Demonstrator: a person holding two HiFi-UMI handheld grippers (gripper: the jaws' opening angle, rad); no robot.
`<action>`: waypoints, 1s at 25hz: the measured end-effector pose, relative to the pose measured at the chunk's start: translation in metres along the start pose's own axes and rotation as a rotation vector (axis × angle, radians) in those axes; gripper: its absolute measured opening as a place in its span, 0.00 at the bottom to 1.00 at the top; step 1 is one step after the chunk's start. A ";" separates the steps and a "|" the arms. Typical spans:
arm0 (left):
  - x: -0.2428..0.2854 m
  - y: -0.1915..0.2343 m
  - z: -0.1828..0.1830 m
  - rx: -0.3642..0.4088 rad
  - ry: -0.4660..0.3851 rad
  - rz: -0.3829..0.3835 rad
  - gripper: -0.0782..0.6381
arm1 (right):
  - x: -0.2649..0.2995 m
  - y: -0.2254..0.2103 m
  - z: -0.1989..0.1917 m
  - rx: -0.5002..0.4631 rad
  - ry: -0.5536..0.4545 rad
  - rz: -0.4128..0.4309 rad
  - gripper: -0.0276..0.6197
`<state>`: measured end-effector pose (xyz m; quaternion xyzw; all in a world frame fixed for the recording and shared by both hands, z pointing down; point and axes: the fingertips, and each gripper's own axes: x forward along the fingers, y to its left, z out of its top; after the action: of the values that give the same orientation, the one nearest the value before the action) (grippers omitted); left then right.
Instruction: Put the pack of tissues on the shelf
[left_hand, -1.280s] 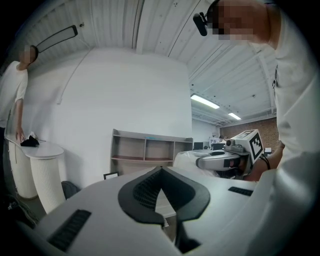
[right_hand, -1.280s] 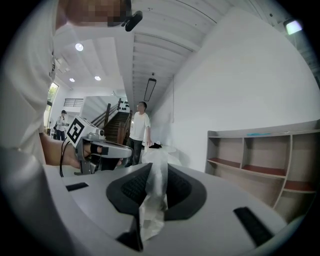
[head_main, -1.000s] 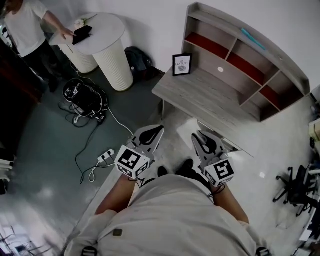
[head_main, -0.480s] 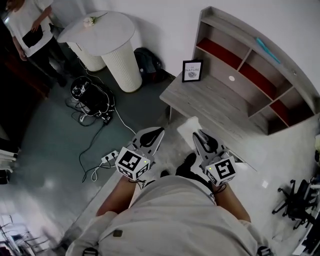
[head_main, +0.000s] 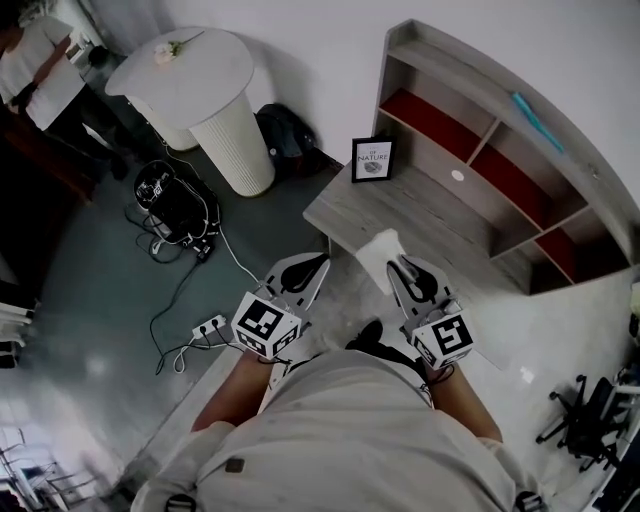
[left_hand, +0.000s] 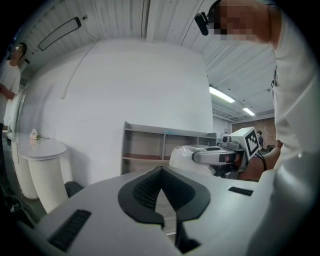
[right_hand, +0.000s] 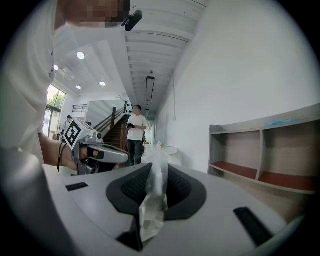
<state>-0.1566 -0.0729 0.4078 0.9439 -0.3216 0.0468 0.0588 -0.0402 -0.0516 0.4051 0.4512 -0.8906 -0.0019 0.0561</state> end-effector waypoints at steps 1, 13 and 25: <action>0.012 0.000 0.002 0.002 -0.001 -0.003 0.13 | 0.000 -0.012 0.000 0.000 -0.002 -0.005 0.16; 0.140 -0.036 0.017 0.023 0.010 -0.093 0.13 | -0.033 -0.135 -0.001 0.012 -0.019 -0.095 0.16; 0.219 -0.045 0.024 0.046 0.031 -0.208 0.13 | -0.042 -0.199 -0.012 0.038 -0.011 -0.198 0.16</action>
<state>0.0450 -0.1731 0.4083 0.9725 -0.2197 0.0621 0.0467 0.1455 -0.1347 0.4022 0.5381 -0.8418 0.0070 0.0419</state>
